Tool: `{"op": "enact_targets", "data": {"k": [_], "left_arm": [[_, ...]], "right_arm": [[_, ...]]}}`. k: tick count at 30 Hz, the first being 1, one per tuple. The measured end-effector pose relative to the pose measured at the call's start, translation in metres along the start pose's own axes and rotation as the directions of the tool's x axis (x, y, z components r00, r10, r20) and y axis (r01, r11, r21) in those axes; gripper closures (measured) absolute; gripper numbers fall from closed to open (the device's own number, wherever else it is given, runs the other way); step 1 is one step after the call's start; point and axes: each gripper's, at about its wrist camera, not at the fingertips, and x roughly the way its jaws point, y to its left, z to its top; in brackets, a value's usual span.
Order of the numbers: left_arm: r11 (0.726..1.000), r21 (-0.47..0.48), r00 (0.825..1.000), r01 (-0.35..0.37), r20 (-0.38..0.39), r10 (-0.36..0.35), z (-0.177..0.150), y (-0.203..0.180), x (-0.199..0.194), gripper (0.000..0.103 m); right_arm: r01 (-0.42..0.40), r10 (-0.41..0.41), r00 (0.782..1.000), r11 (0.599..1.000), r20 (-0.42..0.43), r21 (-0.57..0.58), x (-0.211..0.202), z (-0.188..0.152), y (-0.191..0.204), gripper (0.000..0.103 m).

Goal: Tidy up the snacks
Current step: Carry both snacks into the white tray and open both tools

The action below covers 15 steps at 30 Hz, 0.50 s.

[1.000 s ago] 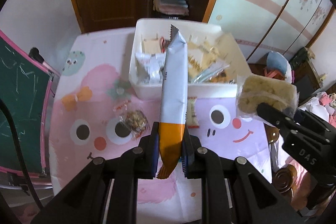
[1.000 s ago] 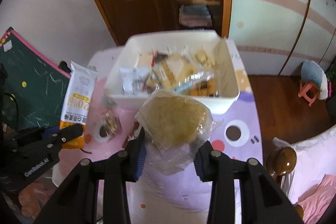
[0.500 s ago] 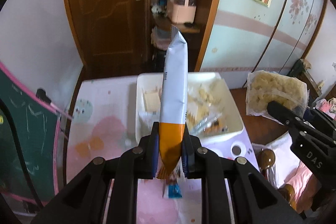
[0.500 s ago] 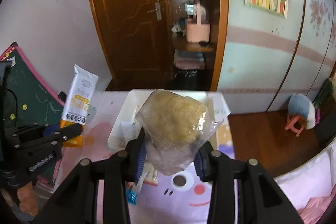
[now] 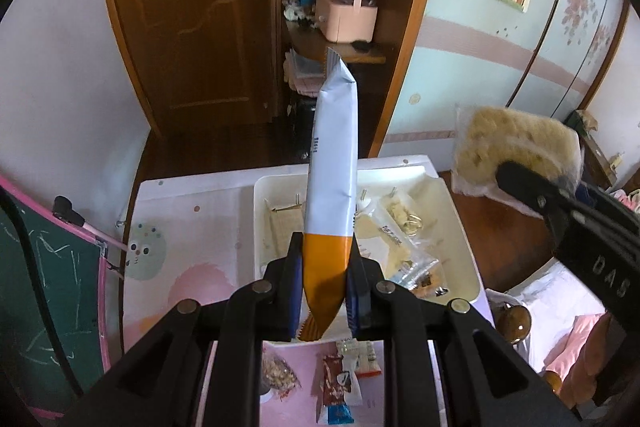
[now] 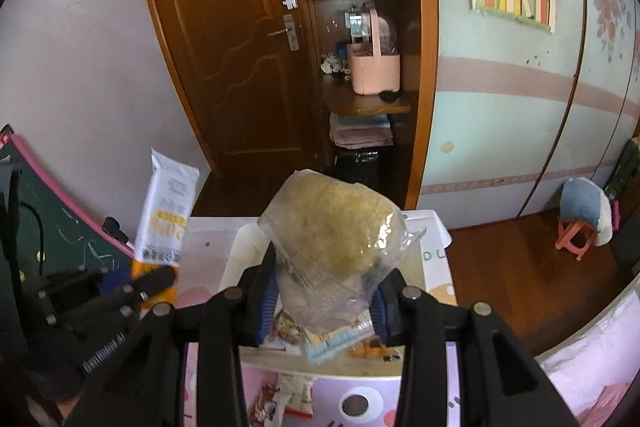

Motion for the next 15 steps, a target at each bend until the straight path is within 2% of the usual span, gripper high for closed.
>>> {"op": "enact_targets", "data": {"k": [7,15], "left_arm": [[1.000,0.001,0.997,0.002,-0.071,-0.002,0.012,-0.001,0.054,0.088],[1.000,0.007,0.992,-0.003,-0.123,0.004,0.016,0.005,0.096,0.087]], "right_arm": [[-0.011,0.016,0.996,0.999,-0.088,0.053,0.061,0.016,-0.003,0.064],[-0.008,0.020,0.985,0.998,-0.174,0.067,0.113,0.014,0.003,0.064]]}}
